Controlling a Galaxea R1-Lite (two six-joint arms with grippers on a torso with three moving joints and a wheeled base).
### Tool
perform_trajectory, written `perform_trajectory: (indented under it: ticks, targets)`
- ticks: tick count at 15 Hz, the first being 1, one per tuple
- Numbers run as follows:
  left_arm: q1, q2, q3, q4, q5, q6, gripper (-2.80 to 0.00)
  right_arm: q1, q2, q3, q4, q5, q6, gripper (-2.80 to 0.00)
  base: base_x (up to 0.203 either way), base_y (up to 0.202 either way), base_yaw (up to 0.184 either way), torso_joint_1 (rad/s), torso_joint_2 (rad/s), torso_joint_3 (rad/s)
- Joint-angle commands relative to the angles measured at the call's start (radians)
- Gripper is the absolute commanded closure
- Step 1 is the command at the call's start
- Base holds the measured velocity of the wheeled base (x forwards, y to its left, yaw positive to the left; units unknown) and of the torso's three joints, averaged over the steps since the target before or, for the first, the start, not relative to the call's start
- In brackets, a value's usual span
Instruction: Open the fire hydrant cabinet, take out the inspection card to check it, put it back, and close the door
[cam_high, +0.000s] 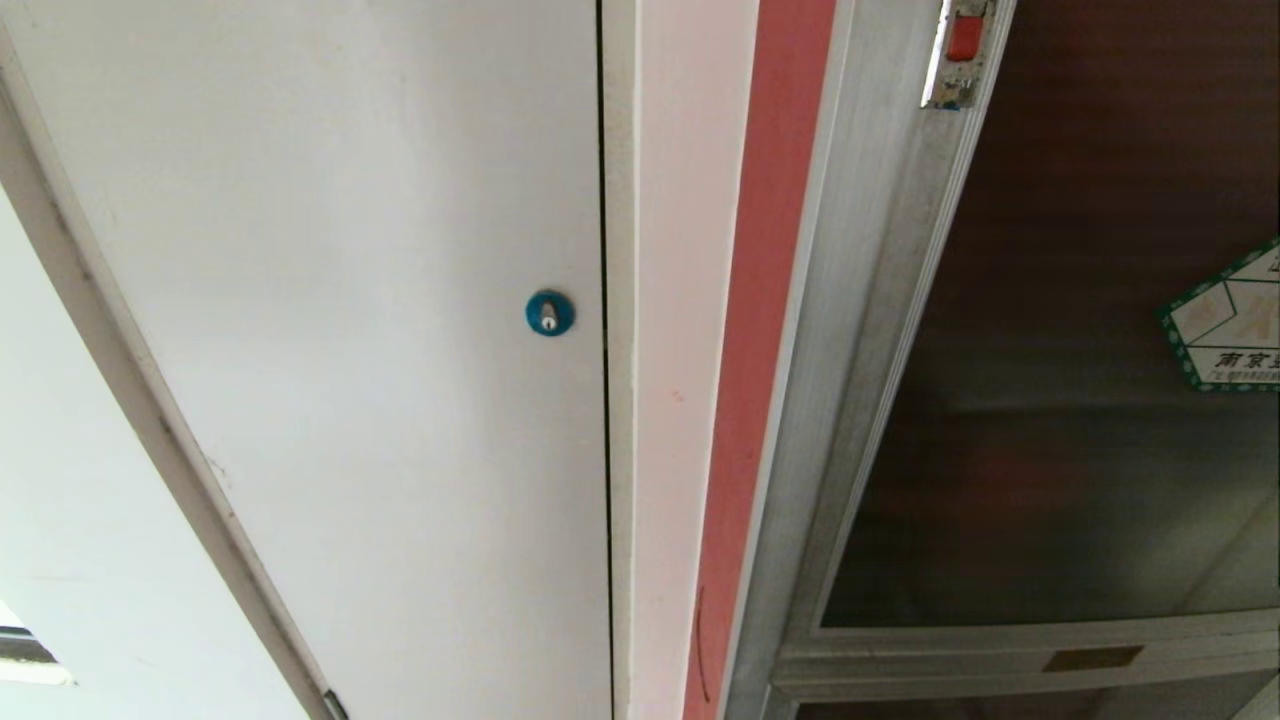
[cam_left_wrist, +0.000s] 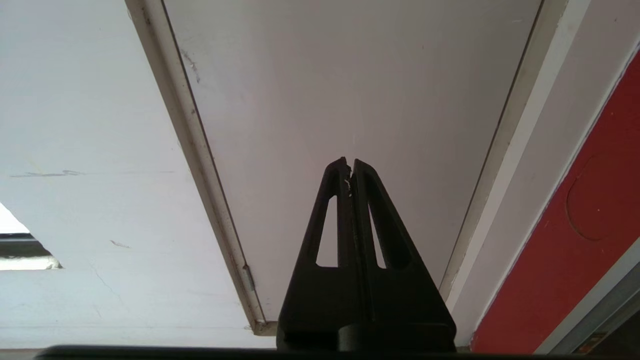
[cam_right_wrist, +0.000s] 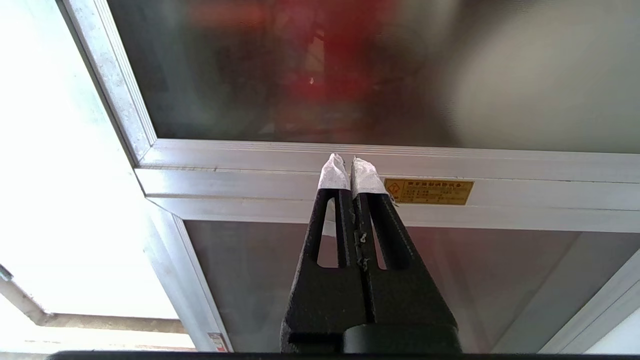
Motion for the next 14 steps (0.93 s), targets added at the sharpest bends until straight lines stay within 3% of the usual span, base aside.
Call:
perform_trajectory:
  ticks: [1, 6, 9, 14]
  targets:
    - [0.0, 0.001, 0.008, 0.0, 0.0, 0.0, 0.0, 0.0, -0.002, 0.0, 0.0, 0.0, -0.002, 0.0, 0.0, 0.0, 0.0, 0.0, 0.0, 0.0]
    - [0.0, 0.001, 0.008, 0.0, 0.0, 0.0, 0.0, 0.0, -0.002, -0.032, -0.001, 0.005, -0.021, 0.0, 0.0, 0.0, 0.0, 0.0, 0.0, 0.0]
    - [0.0, 0.001, 0.007, 0.0, 0.0, 0.0, 0.0, 0.0, 0.038, -0.12, 0.009, 0.026, -0.021, 0.0, 0.0, 0.0, 0.0, 0.0, 0.0, 0.0]
    - [0.0, 0.001, 0.006, 0.0, 0.0, 0.0, 0.0, 0.002, 0.273, -0.334, 0.009, 0.084, -0.02, 0.0, 0.0, 0.0, 0.0, 0.0, 0.0, 0.0]
